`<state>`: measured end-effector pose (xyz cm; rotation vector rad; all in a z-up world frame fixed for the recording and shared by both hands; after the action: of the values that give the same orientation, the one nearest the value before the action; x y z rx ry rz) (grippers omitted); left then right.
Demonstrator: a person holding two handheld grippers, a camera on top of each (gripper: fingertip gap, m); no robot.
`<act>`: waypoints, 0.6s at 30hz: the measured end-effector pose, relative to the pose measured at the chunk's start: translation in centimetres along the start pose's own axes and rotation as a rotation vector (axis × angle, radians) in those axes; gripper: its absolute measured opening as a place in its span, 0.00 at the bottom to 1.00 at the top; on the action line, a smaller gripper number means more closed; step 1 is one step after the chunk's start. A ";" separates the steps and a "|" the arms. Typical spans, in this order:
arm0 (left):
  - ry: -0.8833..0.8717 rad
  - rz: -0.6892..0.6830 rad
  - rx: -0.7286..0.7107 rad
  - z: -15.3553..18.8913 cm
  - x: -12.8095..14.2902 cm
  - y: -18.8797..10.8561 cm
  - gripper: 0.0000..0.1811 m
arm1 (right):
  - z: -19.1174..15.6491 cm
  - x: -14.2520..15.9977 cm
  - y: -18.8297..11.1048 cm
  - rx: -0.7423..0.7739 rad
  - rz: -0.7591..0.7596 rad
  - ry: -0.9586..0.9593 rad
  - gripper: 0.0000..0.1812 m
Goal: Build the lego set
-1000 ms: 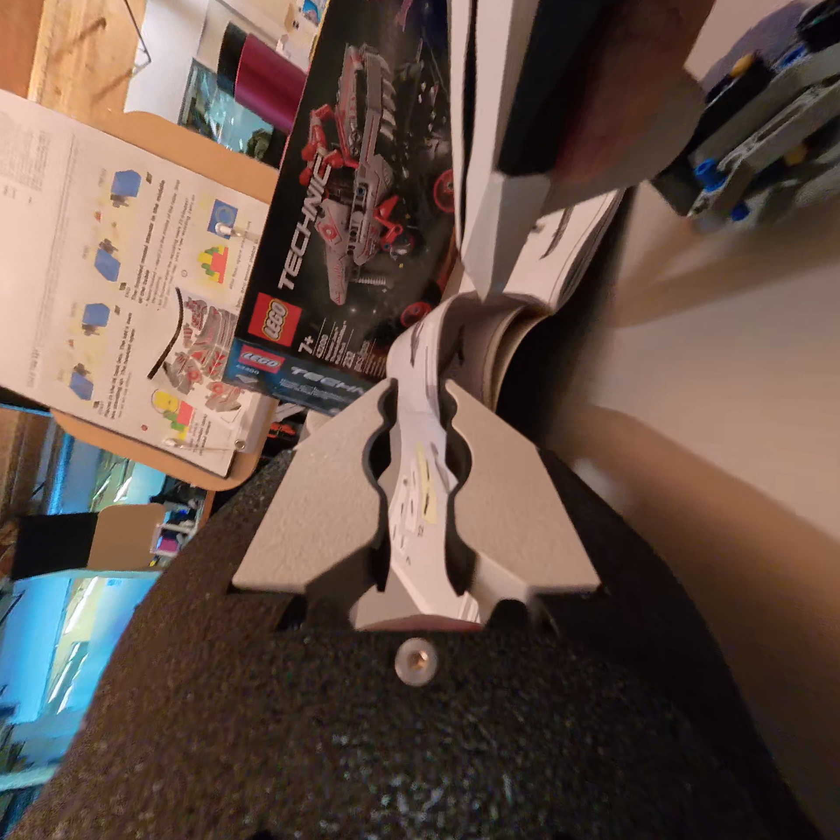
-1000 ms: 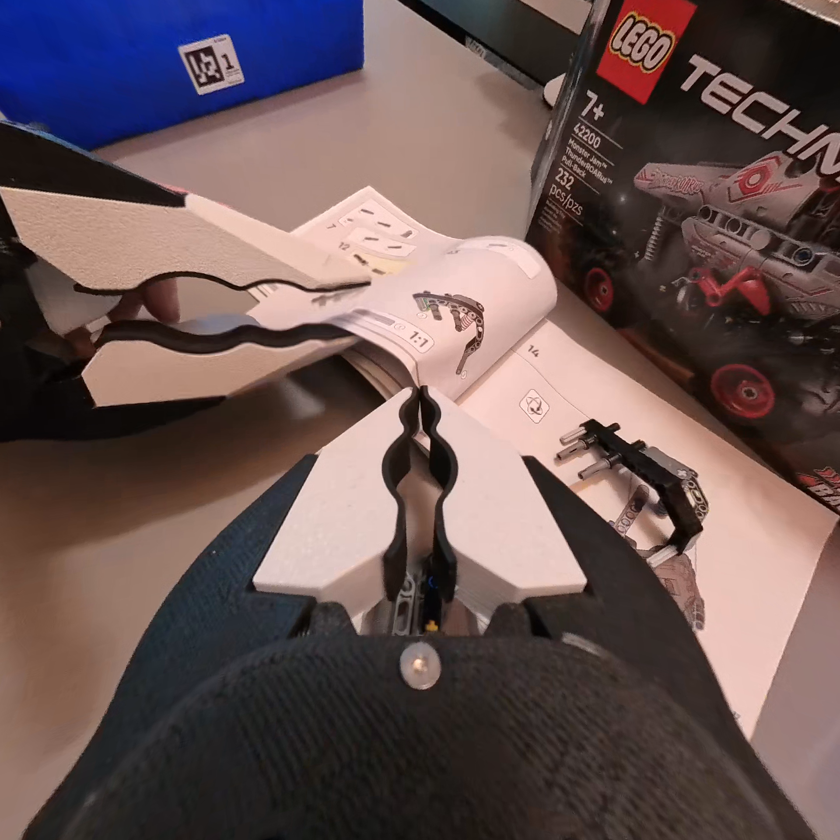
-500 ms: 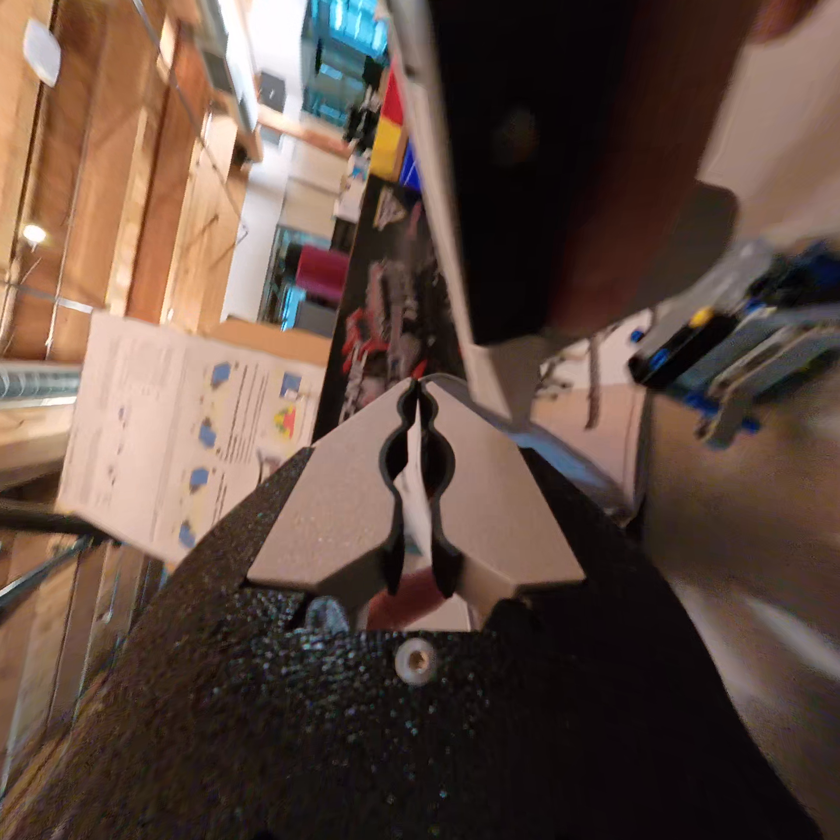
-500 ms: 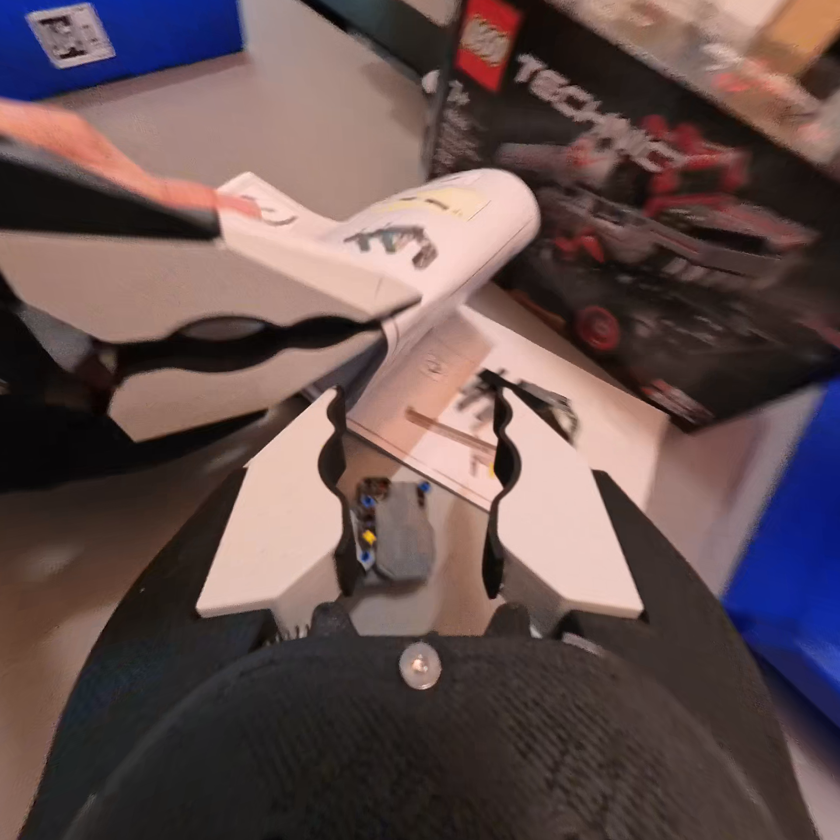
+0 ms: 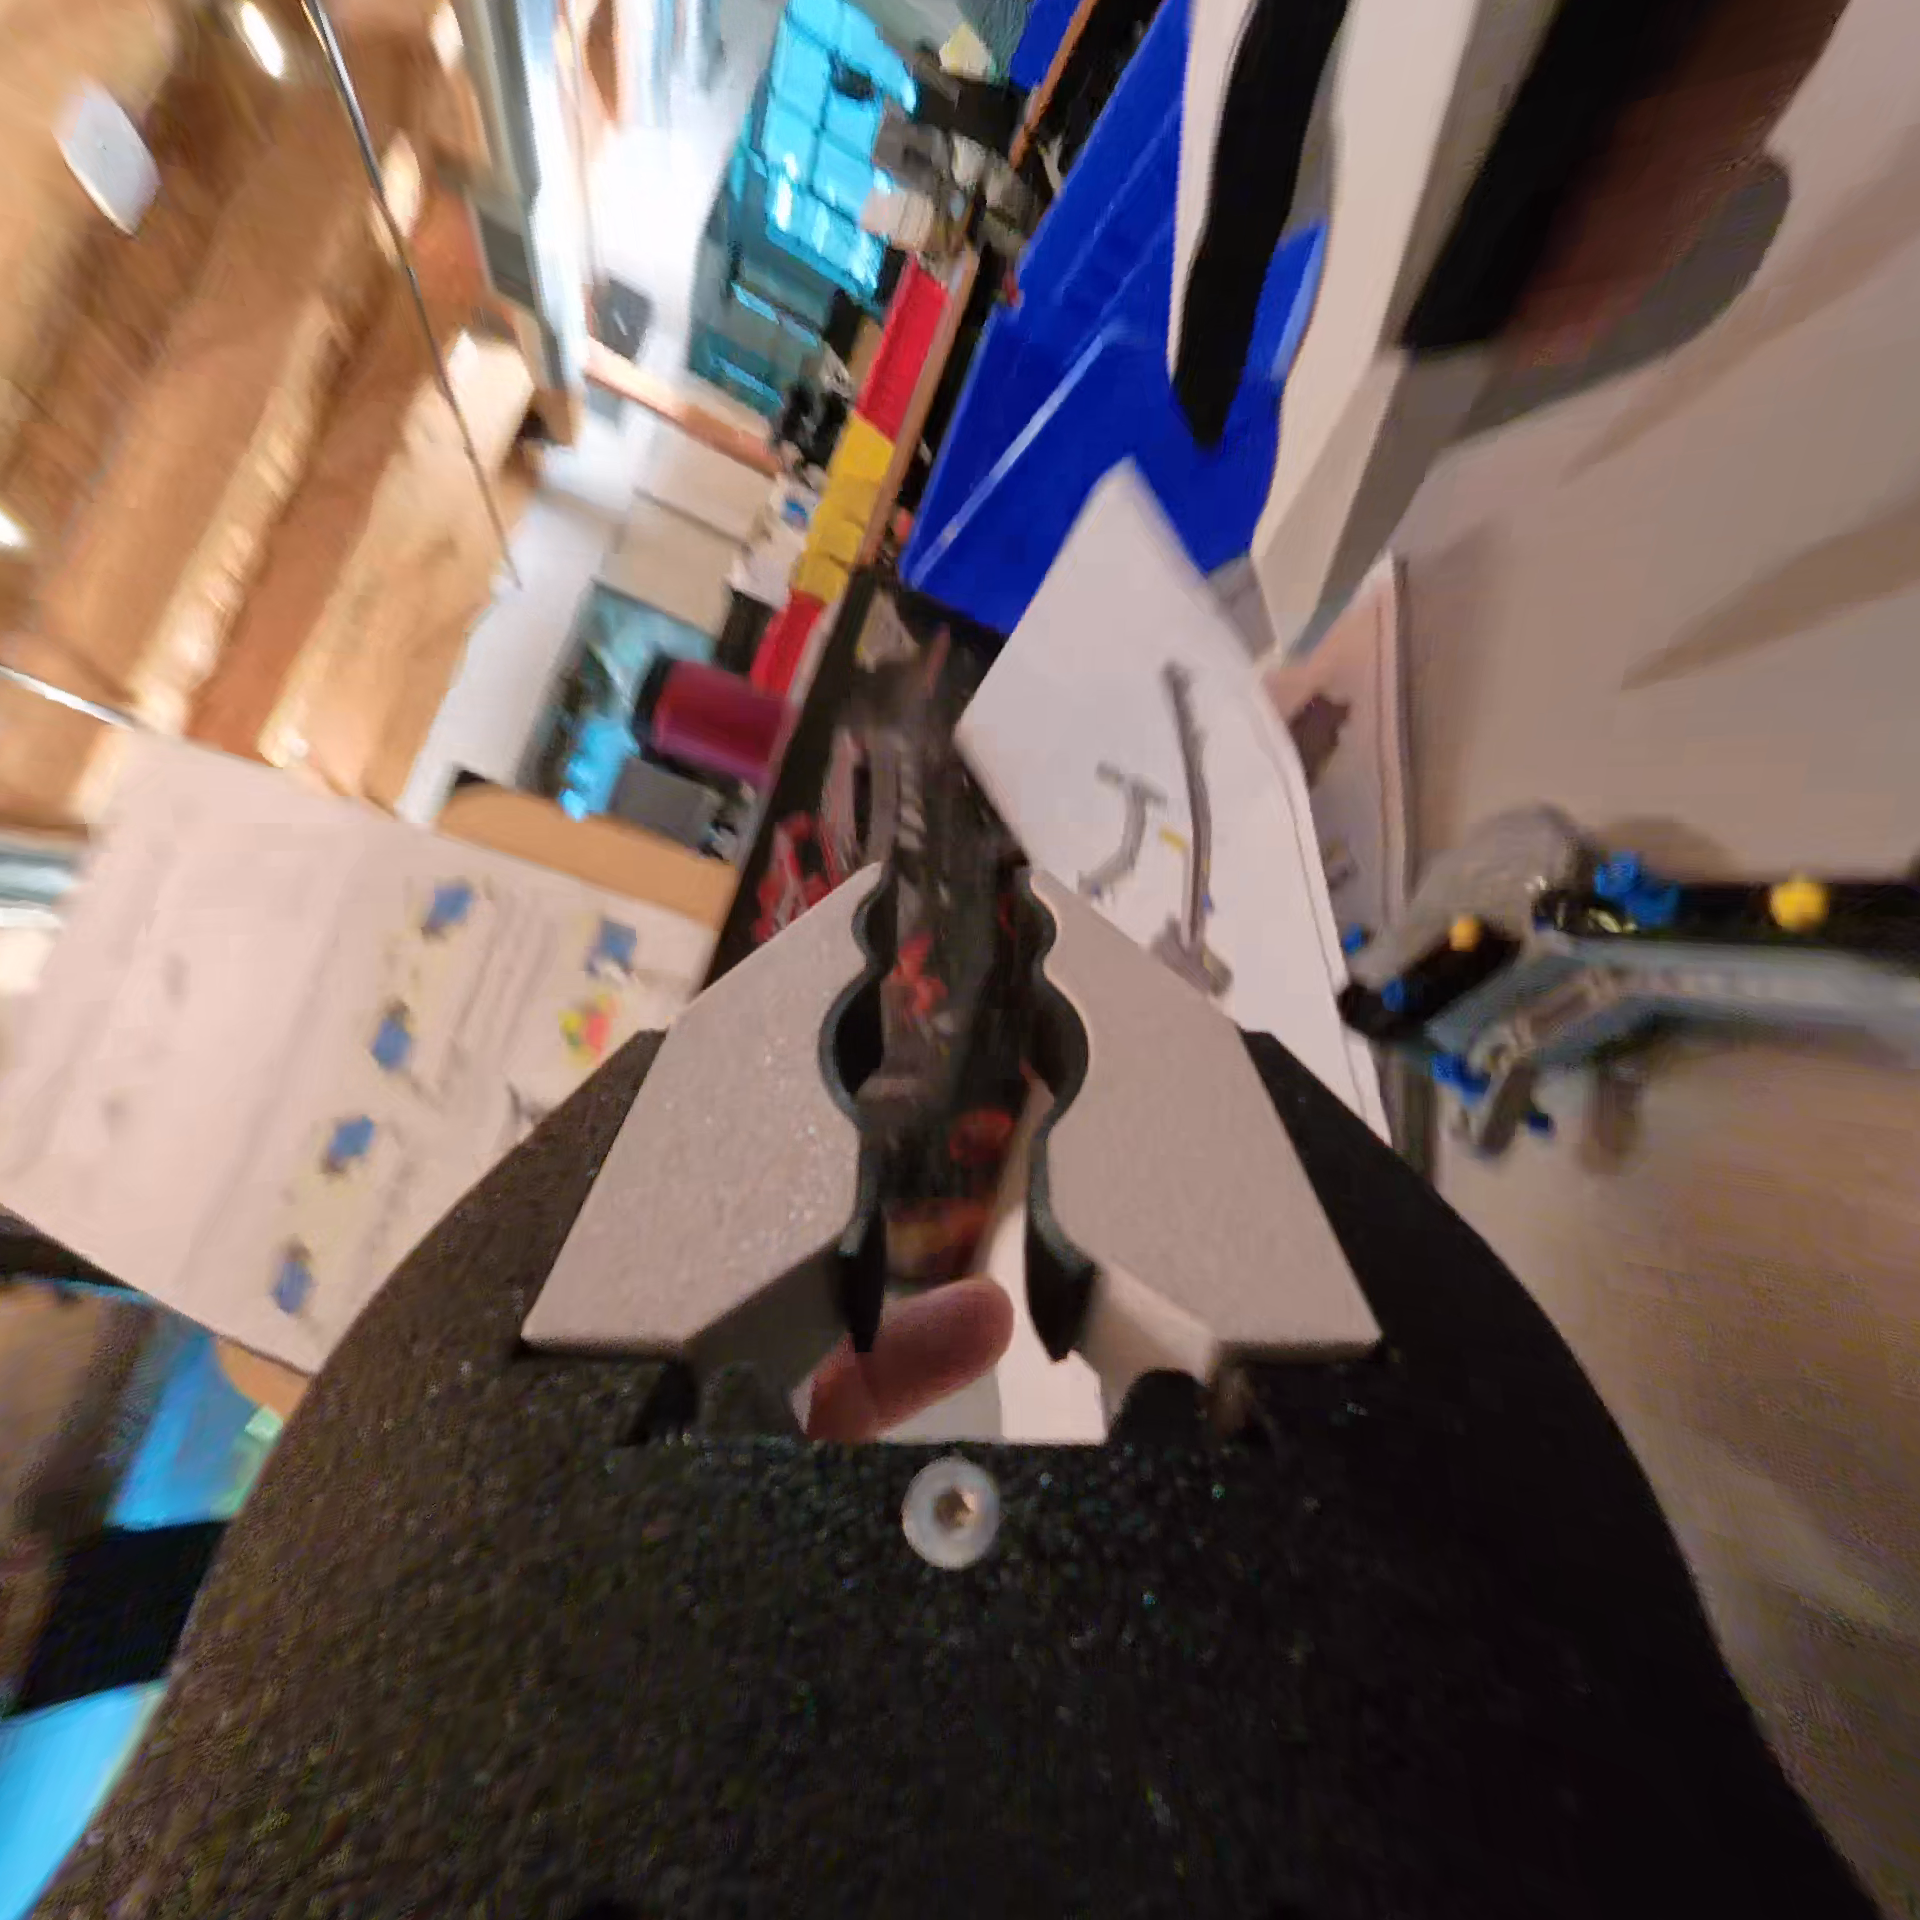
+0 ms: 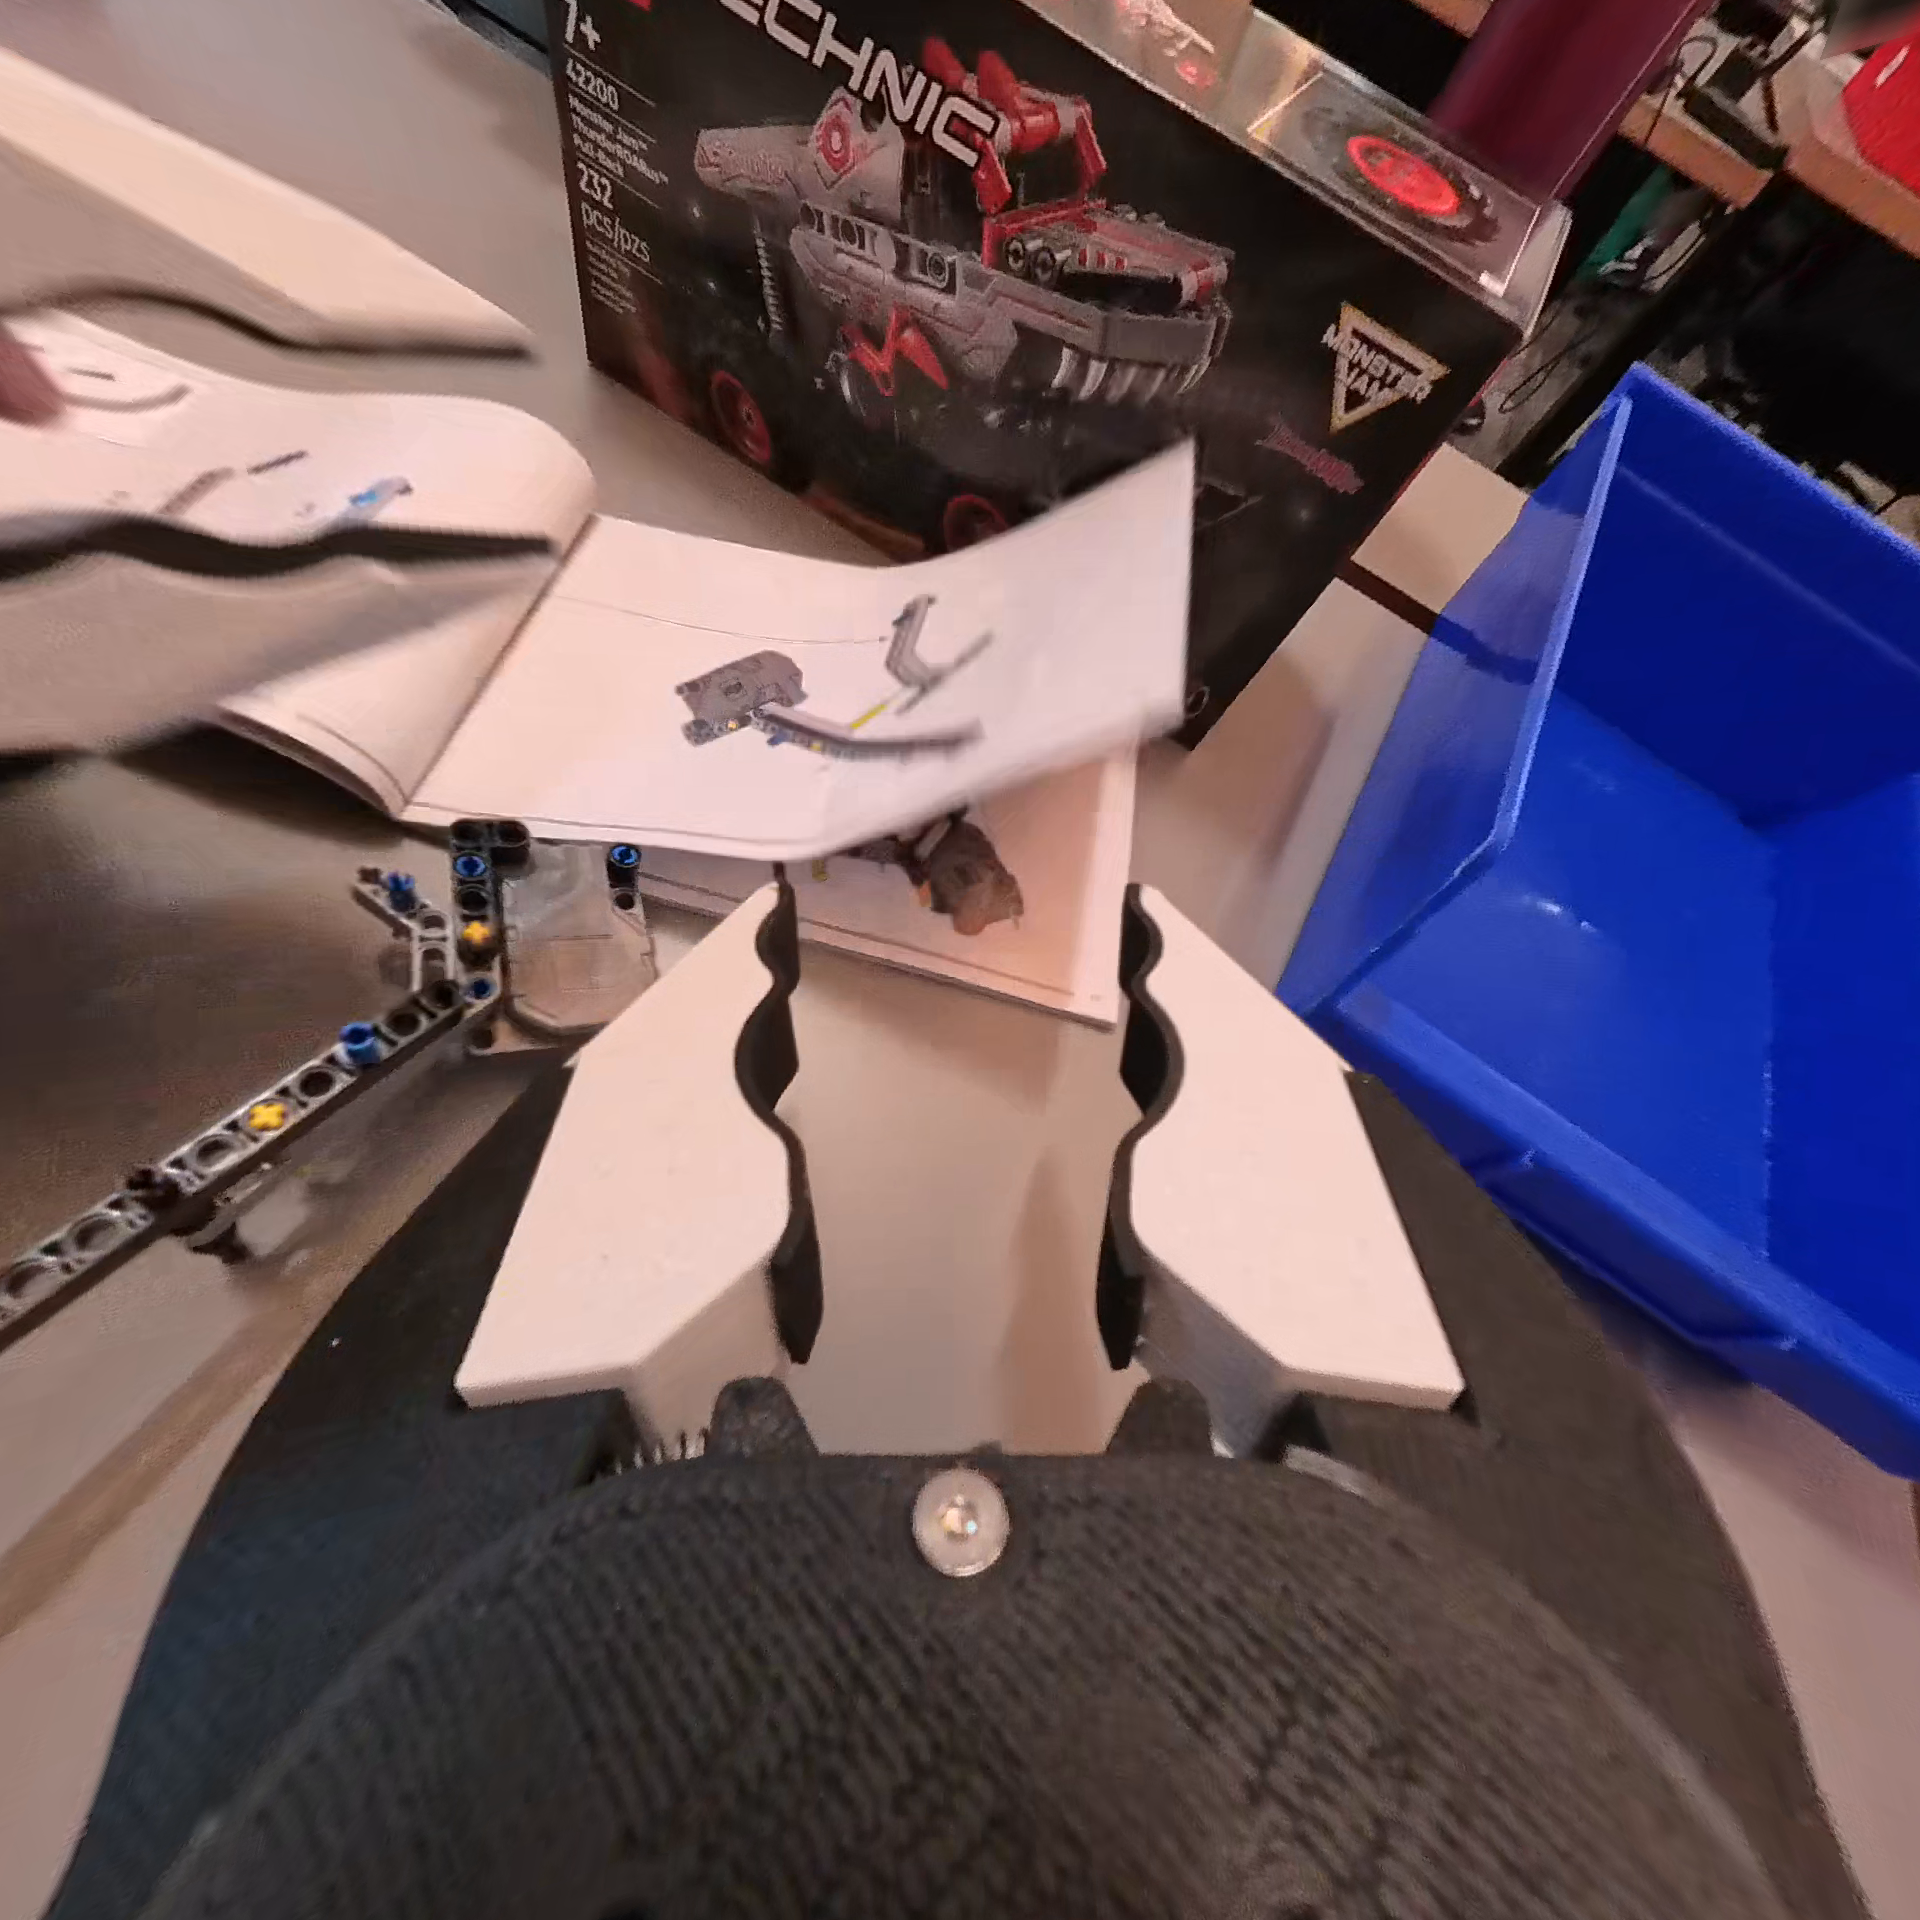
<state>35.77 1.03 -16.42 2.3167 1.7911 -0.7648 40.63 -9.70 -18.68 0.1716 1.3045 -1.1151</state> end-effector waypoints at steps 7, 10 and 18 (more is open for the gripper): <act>-0.479 -0.216 0.449 4.2 9.2 -5.6 0.20 | 1.5 0.0 1.7 -0.010 0.057 -0.153 0.31; -0.506 -0.224 0.574 6.0 10.1 -7.1 0.18 | 1.4 0.8 3.2 -0.043 0.023 -0.234 0.31; -0.584 -0.403 0.441 4.3 14.9 -7.3 0.01 | 0.1 0.0 3.6 -0.046 0.064 -0.243 0.30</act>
<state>30.15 14.58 -25.42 1.6379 1.9374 -1.8295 43.37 -7.96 -20.34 0.0416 1.0996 -1.0168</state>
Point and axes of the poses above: each gripper's, where its closed fingertips meet, y out along the fingers, x out of its underside, z = x × y across the jaws, the point moved 4 cm from there along -y, back along the fingers, and after that the axes turned 7 degrees about x, right-handed, at the moved point
